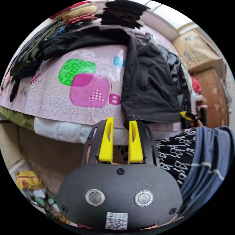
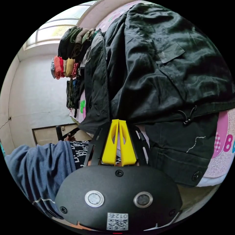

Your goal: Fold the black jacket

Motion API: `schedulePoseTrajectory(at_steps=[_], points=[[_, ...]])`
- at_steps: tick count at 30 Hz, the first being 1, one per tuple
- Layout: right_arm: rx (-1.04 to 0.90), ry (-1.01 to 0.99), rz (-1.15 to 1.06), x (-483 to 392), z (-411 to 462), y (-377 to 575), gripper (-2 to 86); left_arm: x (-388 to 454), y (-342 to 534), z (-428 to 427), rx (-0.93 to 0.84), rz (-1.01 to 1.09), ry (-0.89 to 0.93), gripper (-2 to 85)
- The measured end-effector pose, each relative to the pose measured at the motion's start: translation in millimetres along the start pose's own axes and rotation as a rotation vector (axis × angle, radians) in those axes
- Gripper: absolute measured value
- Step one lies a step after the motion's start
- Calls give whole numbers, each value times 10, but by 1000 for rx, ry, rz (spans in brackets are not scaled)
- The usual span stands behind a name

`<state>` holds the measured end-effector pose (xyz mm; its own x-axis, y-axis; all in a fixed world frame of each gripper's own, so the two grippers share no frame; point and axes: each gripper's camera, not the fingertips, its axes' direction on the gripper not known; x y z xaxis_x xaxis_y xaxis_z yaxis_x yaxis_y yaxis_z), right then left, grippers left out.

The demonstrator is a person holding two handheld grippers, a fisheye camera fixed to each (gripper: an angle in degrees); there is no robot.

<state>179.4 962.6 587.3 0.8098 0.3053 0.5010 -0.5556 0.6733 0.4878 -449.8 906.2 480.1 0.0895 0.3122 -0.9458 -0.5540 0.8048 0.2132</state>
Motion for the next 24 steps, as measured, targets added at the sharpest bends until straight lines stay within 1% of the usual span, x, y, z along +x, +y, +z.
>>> schedulePoseTrajectory(at_steps=[1, 3, 4, 5, 6, 7, 8, 9, 10, 12, 13, 15, 16, 18, 20, 22, 24], points=[[-3, 1, -2, -6, -31, 6, 0, -73, -33, -30, 15, -12, 54, 34], [13, 39, -14, -70, -204, 17, -1, -338, -291, -70, 4, 32, 363, 25], [25, 61, -25, -111, -259, 13, -1, -390, -373, -63, -15, 47, 431, 23], [50, 104, -58, -217, -364, -16, -1, -480, -560, -15, -99, 72, 544, 18], [68, 136, -94, -337, -446, -81, 0, -511, -753, 5, -195, 126, 533, 15], [76, 144, -112, -397, -477, -127, 0, -502, -839, -39, -199, 158, 450, 14], [86, 149, -144, -514, -518, -247, 0, -453, -1017, -163, -166, 225, 275, 13], [96, 148, -178, -631, -534, -397, -1, -383, -1232, -288, -102, 281, 176, 12], [101, 147, -196, -690, -531, -480, -1, -325, -1351, -350, -57, 312, 139, 12], [82, 119, -260, -894, -444, -853, -1, 94, -1859, -488, 140, 487, -81, 14], [73, 110, -270, -937, -411, -947, 0, 223, -2000, -472, 175, 526, -145, 15], [43, 75, -311, -1099, -294, -1256, -1, 784, -2552, -253, 269, 720, -307, 27], [36, 72, -320, -1136, -270, -1313, -1, 930, -2673, -170, 290, 776, -339, 31], [18, 57, -350, -1250, -210, -1456, -1, 1434, -3135, 253, 314, 977, -435, 48], [10, 57, -362, -1288, -201, -1479, -1, 1678, -3488, 579, 295, 1066, -442, 63], [7, 65, -366, -1282, -218, -1443, -1, 1809, -3856, 903, 240, 1104, -419, 73], [3, 69, -348, -1201, -262, -1353, -1, 1875, -4294, 1366, 94, 1128, -379, 79]])
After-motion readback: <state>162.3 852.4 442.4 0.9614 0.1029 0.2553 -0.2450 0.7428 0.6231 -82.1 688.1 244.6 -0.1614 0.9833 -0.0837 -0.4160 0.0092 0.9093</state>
